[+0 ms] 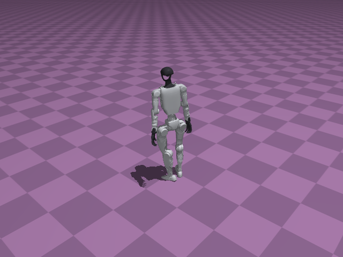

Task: In place motions

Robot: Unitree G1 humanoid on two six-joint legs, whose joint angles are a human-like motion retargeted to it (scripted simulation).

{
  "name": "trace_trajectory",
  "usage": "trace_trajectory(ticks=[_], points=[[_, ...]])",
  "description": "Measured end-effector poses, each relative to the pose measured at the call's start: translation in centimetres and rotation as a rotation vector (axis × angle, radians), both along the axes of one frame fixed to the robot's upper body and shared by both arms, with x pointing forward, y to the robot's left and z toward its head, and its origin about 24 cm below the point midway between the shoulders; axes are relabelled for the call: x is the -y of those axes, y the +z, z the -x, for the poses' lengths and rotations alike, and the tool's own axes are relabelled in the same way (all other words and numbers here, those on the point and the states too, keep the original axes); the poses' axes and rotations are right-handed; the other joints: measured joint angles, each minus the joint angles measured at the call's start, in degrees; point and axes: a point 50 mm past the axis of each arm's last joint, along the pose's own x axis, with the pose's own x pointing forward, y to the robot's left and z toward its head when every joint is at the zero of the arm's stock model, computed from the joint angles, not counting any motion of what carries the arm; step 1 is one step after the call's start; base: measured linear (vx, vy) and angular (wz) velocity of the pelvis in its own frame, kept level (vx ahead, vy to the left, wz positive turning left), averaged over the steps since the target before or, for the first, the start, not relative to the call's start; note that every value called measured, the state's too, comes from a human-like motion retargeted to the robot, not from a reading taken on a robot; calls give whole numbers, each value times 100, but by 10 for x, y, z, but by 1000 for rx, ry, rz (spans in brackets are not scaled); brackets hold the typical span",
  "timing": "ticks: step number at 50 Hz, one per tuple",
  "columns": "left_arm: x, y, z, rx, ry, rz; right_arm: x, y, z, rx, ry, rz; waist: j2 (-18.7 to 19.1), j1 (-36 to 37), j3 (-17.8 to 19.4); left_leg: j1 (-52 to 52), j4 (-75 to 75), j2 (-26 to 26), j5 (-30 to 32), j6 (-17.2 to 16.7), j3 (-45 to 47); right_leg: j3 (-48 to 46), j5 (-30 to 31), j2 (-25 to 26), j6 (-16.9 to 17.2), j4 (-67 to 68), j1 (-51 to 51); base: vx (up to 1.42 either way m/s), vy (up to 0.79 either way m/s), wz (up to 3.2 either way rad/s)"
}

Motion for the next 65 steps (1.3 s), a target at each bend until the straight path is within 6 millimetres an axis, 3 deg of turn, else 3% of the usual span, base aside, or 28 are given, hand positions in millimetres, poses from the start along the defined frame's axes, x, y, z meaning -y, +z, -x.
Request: trace_trajectory(ticks=[6,9,12,15,18,20,22,24,25,27,30,33,37,38,40,42,45,52,58,60,62,65], points=[[3,-1,-1,5,58,22,10,1,25,-75,-181,50,57,31,-140,434,-71,90,-397,-278,1413,-2102,-245,-391,356,-3,274,10,-24,-214],[5,-2,-7,5,57,44,15,2,41,-119,-275,78,98,66,-209,671,-18,124,-573,-466,1975,-2627,27,-465,387,-96,411,20,-32,-168],[10,-4,-14,28,51,74,19,5,57,-173,-337,109,120,58,-311,908,61,114,-722,-660,2475,-2367,775,-377,124,-377,391,25,-28,-148],[15,-6,-20,55,45,106,19,7,74,-234,-378,120,173,-36,-447,1096,207,198,-783,-848,2830,-1768,609,-150,-75,-499,335,29,-31,-105],[27,-9,-33,102,51,138,16,8,82,-262,-419,105,201,-154,-477,1292,475,315,-602,-796,3106,-1514,578,-80,-104,-661,379,24,-27,-77],[32,-11,-42,139,58,173,13,7,84,-263,-431,90,32,-217,-487,1402,871,394,-298,-614,3238,-1266,553,-217,-129,-740,418,21,-28,-99],[36,-12,-51,169,38,215,9,6,84,-261,-432,75,-264,-142,-506,1379,1562,482,-212,-125,3191,-1129,564,-527,-146,-825,495,23,-23,-130],[38,-12,-61,200,5,238,6,6,82,-256,-418,58,-494,34,-478,1297,2482,688,-376,217,2983,-879,543,-679,-197,-873,591,32,-29,-160],[39,-12,-65,217,-12,243,5,5,80,-252,-405,48,-560,117,-450,1229,2932,821,-465,217,2833,-752,537,-703,-233,-878,624,18,-15,-126],[46,-12,-78,251,-40,255,5,4,69,-226,-371,29,-473,154,-407,413,3624,849,-458,182,1689,-686,633,-712,-246,-874,515,2,-5,-101],[57,-12,-90,282,-45,283,6,2,45,-155,-294,24,-305,249,-206,-258,3814,542,-517,-64,616,-436,727,-567,-319,-887,513,1,-3,-127],[62,-12,-95,295,-78,325,5,0,25,-78,-223,20,-135,278,-90,-573,3143,168,-491,-202,16,-203,799,-414,-384,-888,546,8,1,-126],[61,-11,-93,297,-161,317,0,0,9,-12,-179,-11,278,464,8,-804,1637,-247,-75,-681,-1277,181,829,123,-485,-890,647,18,0,-128],[60,-12,-90,292,-175,309,-2,-1,8,-5,-176,-17,362,495,32,-789,1232,-313,530,-539,-1579,287,823,251,-493,-880,697,23,-1,-82],[58,-12,-81,269,-188,302,-4,-1,8,-2,-175,-24,443,268,-33,-738,1169,-613,275,-529,-2473,325,786,338,-451,-850,738,25,-3,-29],[54,-13,-70,238,-167,299,-8,-2,7,6,-168,-37,473,274,-43,-683,1186,-164,408,-623,-1406,596,791,434,-410,-781,728,18,-4,-73],[47,-12,-64,217,-130,266,-18,-2,2,44,-194,-61,433,28,91,-488,972,-206,371,-639,-1630,537,764,469,-361,-721,790,2,-7,-1],[36,-11,-37,171,13,202,-20,-3,12,10,-122,-109,202,359,48,-366,781,-223,386,-766,-1503,618,744,453,-413,-734,812,7,-8,-13],[48,-13,-51,229,136,214,-3,0,-7,42,-85,-42,163,345,275,-751,1013,-265,298,-710,-1561,-40,714,271,-501,-891,725,-18,1,84],[51,-13,-58,252,125,225,1,1,-8,45,-105,-40,66,347,310,-655,1075,-58,-171,-503,-482,-338,705,97,-518,-943,681,-21,5,137],[54,-13,-63,275,94,236,5,1,-5,28,-124,-36,-69,485,286,-322,1028,183,-577,-362,1322,-492,692,-102,-502,-951,589,-22,6,108],[56,-13,-68,313,38,241,9,1,2,-5,-149,-12,-229,439,209,104,1157,303,-830,-447,2898,-885,621,-385,-418,-955,512,-19,6,163]])
